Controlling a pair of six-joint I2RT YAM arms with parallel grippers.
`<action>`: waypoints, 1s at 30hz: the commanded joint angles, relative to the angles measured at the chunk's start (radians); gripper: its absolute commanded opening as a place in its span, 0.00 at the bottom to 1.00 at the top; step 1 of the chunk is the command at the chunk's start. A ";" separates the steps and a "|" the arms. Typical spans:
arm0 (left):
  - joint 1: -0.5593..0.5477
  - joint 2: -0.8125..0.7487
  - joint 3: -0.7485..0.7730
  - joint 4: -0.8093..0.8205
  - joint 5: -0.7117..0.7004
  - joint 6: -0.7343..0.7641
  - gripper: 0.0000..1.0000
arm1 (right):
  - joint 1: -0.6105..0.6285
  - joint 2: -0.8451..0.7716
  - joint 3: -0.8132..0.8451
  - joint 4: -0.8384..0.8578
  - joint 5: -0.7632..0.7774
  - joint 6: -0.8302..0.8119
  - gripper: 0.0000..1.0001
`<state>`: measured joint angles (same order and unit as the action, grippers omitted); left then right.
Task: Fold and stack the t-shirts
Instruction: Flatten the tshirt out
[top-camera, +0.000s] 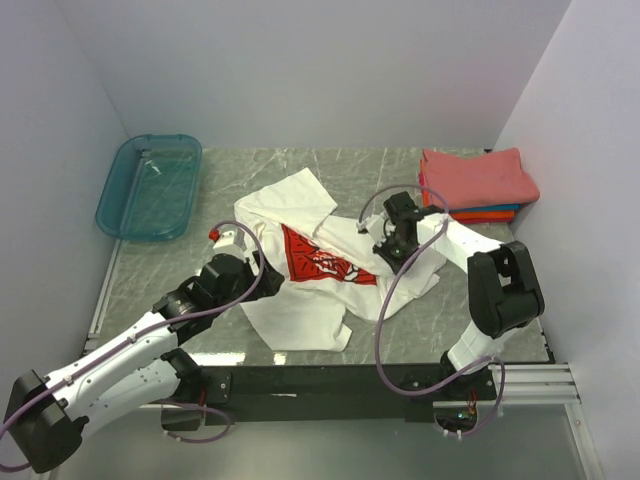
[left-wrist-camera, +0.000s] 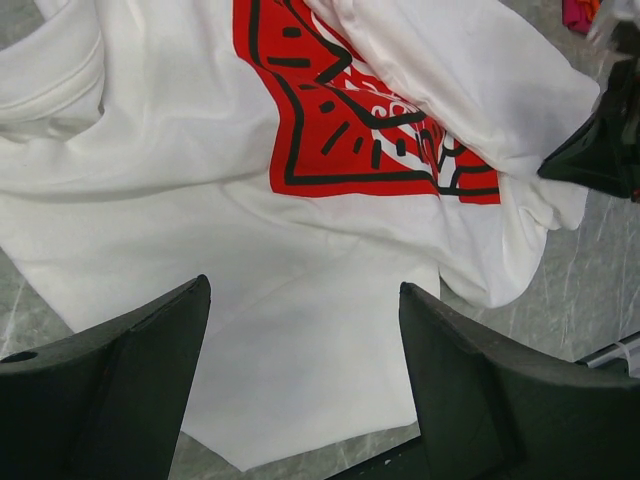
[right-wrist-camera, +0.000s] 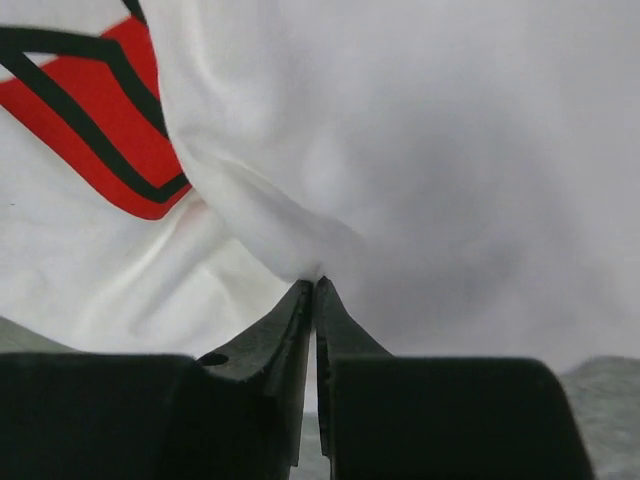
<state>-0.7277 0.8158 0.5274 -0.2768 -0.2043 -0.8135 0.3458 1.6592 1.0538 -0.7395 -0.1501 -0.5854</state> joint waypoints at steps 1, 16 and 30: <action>0.004 -0.020 0.011 0.010 -0.015 0.005 0.82 | 0.021 -0.018 0.156 -0.050 0.047 -0.011 0.10; 0.016 -0.038 0.036 0.002 -0.009 -0.010 0.81 | 0.004 0.502 0.892 0.375 0.676 0.077 0.34; 0.031 0.023 -0.058 -0.010 -0.001 -0.177 0.81 | -0.041 -0.188 0.162 -0.119 -0.351 -0.361 0.48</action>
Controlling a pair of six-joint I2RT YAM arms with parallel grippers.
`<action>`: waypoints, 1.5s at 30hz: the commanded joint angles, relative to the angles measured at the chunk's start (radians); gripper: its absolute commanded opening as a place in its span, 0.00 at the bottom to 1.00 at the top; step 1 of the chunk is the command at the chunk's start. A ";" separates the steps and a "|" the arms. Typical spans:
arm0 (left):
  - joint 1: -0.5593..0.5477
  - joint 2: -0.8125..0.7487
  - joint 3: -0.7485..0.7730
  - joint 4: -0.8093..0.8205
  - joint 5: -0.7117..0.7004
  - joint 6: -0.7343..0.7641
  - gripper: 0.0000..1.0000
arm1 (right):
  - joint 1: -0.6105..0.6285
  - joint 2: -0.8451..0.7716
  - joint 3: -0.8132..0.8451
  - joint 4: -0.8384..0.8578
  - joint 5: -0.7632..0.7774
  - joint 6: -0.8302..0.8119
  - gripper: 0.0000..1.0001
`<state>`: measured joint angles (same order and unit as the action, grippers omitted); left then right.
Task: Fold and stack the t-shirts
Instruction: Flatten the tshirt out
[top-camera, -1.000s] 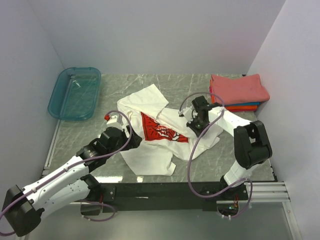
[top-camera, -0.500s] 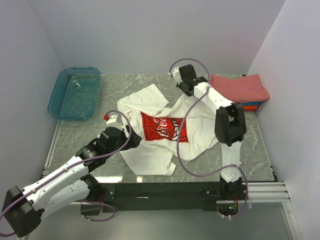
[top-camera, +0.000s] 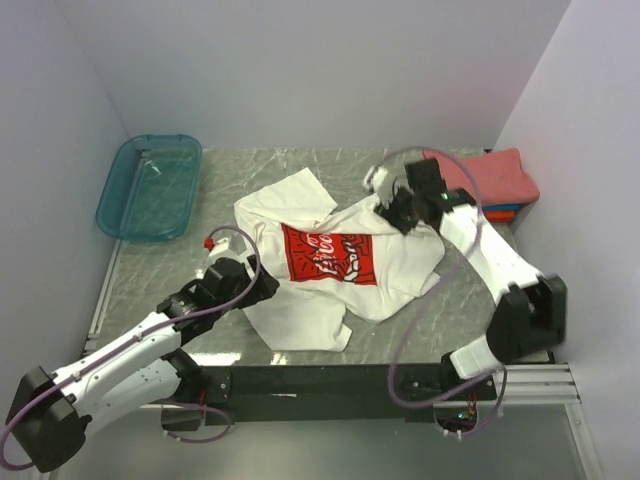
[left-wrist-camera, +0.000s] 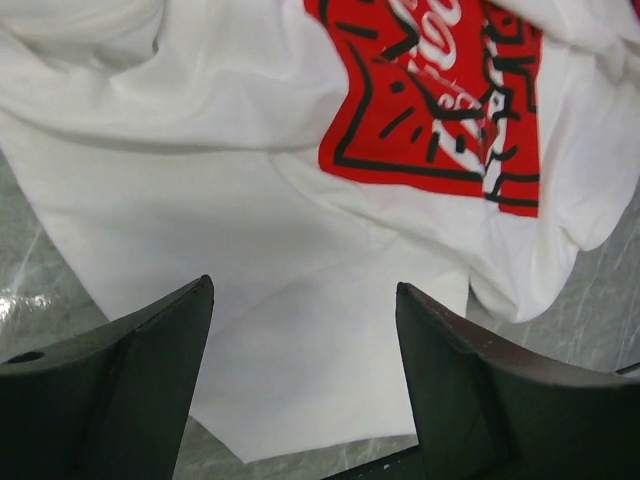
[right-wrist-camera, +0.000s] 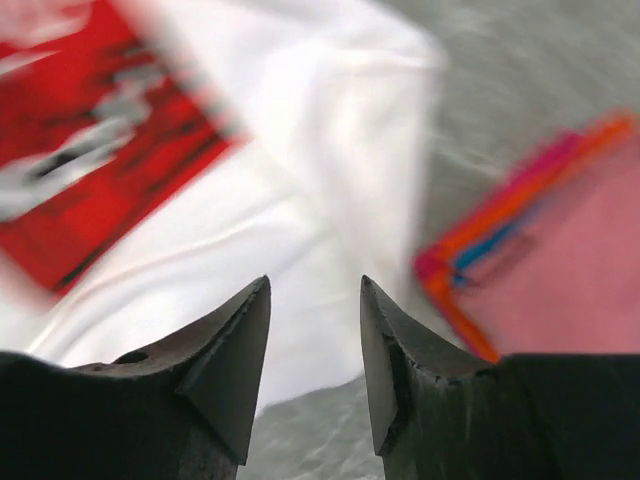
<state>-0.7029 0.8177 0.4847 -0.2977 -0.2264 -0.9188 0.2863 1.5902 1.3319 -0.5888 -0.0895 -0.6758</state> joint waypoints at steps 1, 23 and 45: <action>0.008 0.023 -0.026 0.023 0.066 -0.080 0.78 | 0.016 -0.148 -0.220 -0.282 -0.415 -0.301 0.47; -0.538 0.628 0.305 -0.038 0.132 0.061 0.64 | -0.323 -0.334 -0.559 -0.358 -0.546 -0.855 0.48; -0.491 0.770 0.666 -0.300 -0.340 0.197 0.00 | -0.363 -0.361 -0.570 -0.350 -0.657 -0.821 0.47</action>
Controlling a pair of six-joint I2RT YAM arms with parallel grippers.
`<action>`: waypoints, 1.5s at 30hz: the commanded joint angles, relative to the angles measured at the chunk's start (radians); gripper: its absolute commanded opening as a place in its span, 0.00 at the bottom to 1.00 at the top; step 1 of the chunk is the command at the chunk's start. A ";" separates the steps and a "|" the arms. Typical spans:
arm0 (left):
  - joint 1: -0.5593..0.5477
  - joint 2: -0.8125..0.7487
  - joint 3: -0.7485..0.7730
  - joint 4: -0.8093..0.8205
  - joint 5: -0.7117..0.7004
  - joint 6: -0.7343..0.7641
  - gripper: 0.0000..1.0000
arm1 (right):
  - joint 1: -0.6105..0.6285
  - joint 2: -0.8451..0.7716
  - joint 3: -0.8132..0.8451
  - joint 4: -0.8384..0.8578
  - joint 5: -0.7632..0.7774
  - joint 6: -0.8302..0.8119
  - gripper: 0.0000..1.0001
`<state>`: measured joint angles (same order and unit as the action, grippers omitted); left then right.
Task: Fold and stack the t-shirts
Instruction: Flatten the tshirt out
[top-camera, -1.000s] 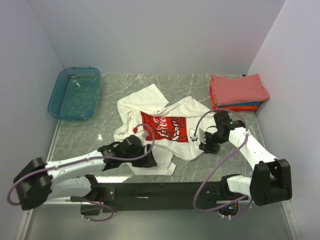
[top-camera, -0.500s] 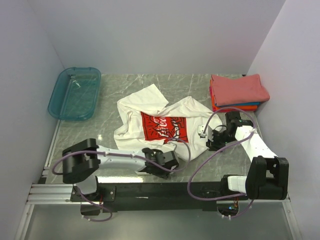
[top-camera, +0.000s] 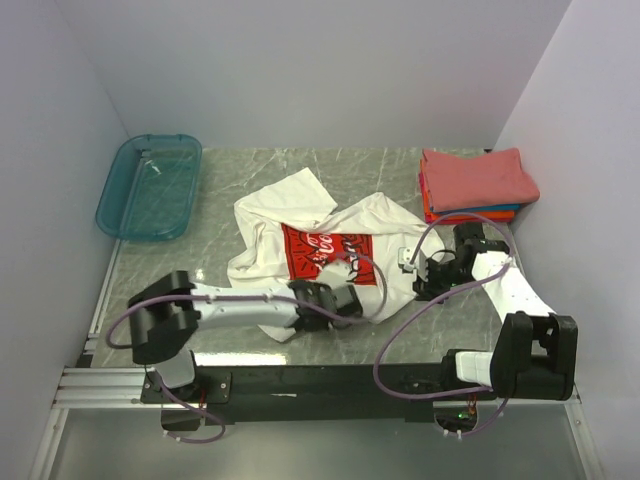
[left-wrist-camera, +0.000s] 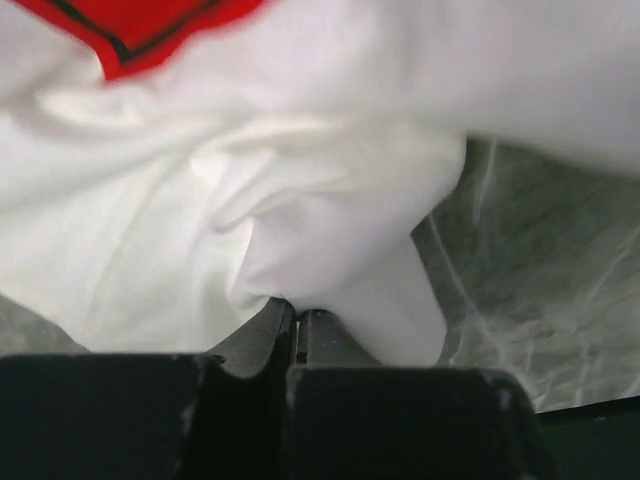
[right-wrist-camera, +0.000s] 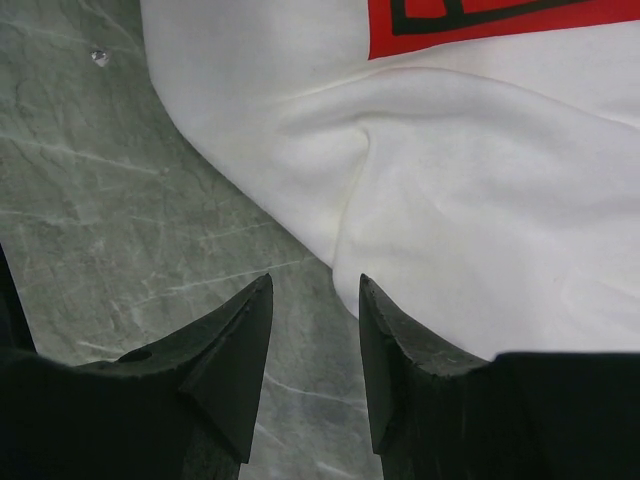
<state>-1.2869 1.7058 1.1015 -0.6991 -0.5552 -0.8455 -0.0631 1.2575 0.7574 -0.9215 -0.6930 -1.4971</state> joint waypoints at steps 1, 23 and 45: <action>0.192 -0.139 0.041 0.149 0.032 0.205 0.00 | -0.020 -0.038 0.008 -0.014 -0.060 0.004 0.47; 0.402 -0.413 -0.221 0.299 0.571 0.252 0.52 | -0.026 -0.020 -0.004 -0.014 -0.123 0.023 0.46; 0.153 0.018 -0.019 0.125 0.000 0.120 0.48 | -0.027 -0.026 0.005 0.010 -0.100 0.080 0.46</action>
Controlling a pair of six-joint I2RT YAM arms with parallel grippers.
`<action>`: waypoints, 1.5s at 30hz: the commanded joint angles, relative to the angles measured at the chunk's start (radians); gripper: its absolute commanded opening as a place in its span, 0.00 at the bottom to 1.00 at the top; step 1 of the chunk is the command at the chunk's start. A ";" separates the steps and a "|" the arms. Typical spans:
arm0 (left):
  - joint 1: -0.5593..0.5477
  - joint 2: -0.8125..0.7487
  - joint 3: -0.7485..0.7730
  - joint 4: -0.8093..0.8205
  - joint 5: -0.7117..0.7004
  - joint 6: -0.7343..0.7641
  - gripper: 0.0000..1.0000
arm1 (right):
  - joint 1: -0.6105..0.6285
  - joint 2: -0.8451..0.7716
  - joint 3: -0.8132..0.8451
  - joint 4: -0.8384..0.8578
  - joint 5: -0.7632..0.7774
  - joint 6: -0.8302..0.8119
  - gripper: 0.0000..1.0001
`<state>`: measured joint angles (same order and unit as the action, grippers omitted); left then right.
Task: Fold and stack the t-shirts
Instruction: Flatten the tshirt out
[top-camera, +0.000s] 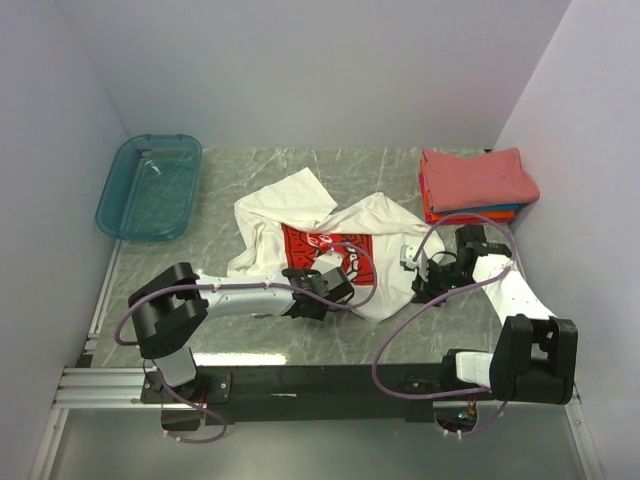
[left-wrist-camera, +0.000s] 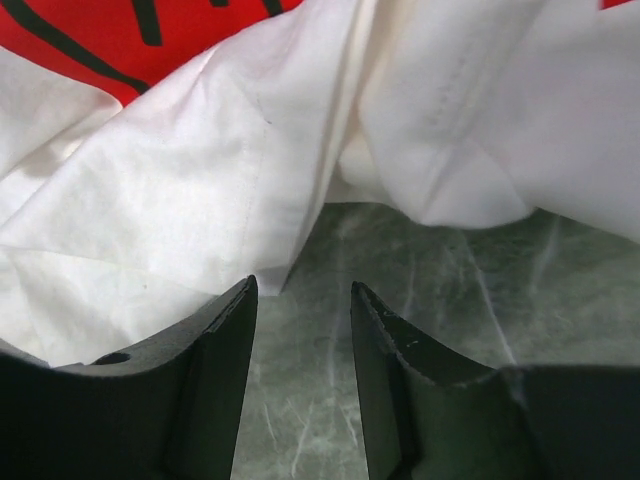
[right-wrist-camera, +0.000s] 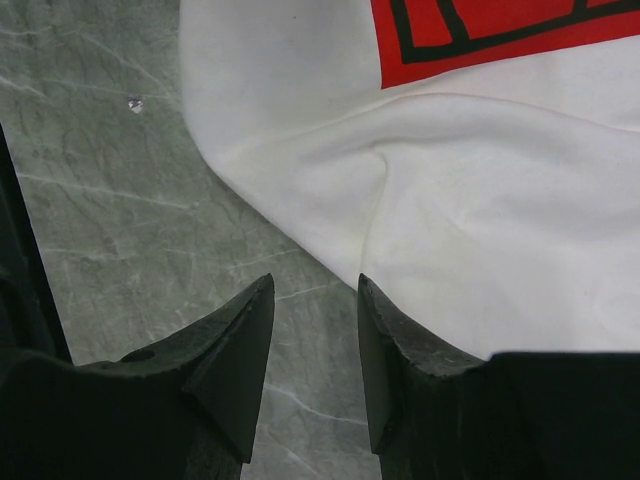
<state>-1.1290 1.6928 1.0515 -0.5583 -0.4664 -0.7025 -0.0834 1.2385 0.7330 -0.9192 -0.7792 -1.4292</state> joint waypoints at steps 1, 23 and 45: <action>-0.005 0.041 0.034 -0.018 -0.098 -0.025 0.48 | -0.007 -0.005 0.028 0.009 -0.012 0.012 0.46; -0.005 0.047 0.019 -0.002 -0.164 -0.061 0.01 | -0.010 -0.007 0.005 0.025 -0.003 0.018 0.46; -0.187 -0.622 -0.380 0.064 0.566 -0.149 0.01 | -0.131 0.048 0.101 0.063 0.093 0.079 0.45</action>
<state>-1.2778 1.1267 0.7059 -0.4877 -0.0536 -0.7799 -0.2077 1.2579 0.7940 -0.9005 -0.7219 -1.4040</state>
